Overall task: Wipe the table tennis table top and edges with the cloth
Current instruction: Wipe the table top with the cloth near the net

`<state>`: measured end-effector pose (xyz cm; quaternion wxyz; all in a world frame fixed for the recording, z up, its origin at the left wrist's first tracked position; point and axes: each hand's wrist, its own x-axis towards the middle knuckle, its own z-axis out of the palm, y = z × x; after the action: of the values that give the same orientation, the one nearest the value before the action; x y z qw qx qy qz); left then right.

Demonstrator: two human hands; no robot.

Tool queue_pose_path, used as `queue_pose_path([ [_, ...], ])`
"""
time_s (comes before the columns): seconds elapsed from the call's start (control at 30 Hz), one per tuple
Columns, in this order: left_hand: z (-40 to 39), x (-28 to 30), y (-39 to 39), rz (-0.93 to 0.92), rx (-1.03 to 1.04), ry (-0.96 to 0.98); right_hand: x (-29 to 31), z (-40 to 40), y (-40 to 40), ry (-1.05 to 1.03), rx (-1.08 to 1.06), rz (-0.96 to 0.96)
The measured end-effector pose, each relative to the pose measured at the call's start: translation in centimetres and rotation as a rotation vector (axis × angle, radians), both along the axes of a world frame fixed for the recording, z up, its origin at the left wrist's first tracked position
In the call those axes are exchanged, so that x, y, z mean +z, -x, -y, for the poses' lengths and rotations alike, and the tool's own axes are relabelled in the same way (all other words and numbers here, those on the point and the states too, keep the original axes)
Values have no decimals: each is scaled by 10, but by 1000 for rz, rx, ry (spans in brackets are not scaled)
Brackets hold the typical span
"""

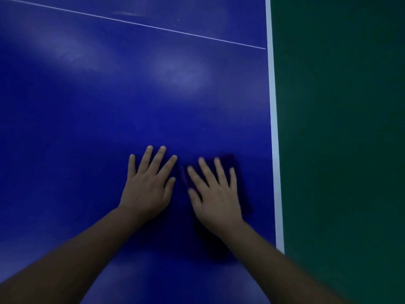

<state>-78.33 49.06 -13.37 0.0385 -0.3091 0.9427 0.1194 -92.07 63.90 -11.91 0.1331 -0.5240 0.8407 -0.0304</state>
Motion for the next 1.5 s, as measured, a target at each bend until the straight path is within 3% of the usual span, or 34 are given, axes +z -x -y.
queue_pose_path([
  [0.1, 7, 0, -2, 4, -9, -29, -3, -48, 21, -24, 40, -14],
  [0.17, 12, 0, -2, 11, -23, -33, -4, -46, 58, -46, -113, -48],
  [0.27, 18, -1, 1, 5, -41, -44, -2, 15, 113, -59, -451, -26],
  [0.33, 23, -3, 6, 2, -41, -53, -3, 67, 121, -35, -551, -2],
  [0.43, 32, -3, 17, -12, -41, -49, -6, 100, 88, -16, -362, -49],
  [0.53, 43, -5, 24, -33, -46, -36, -5, 56, 41, -5, -31, -69],
  [0.63, 55, -7, 30, -42, -52, -48, -7, 7, 55, -42, 150, -57],
  [0.73, 65, -6, 36, -32, -70, -52, -9, 23, 115, -36, -80, -94],
  [0.87, 79, -6, 49, -38, -86, -47, -8, 127, 172, 5, -529, -27],
  [0.97, 91, -6, 64, -44, -92, -36, -10, 168, 153, 13, -420, -42],
  [1.07, 103, -7, 75, -43, -93, -18, -9, 124, 106, 27, -6, -77],
  [1.13, 110, -7, 79, -44, -97, -28, -8, 85, 112, -10, 135, -77],
  [1.23, 117, -6, 80, -47, -110, -39, -8, 90, 173, -28, -99, -87],
  [1.3, 122, -6, 83, -41, -111, -39, -6, 137, 212, -15, -406, -46],
  [1.37, 125, -6, 89, -52, -96, -36, -6, 197, 232, 19, -575, 2],
  [1.43, 128, -7, 97, -51, -75, -27, -7, 246, 222, 30, -520, 10],
  [1.5, 131, -8, 104, -51, -66, -19, -9, 254, 195, 41, -282, -45],
])
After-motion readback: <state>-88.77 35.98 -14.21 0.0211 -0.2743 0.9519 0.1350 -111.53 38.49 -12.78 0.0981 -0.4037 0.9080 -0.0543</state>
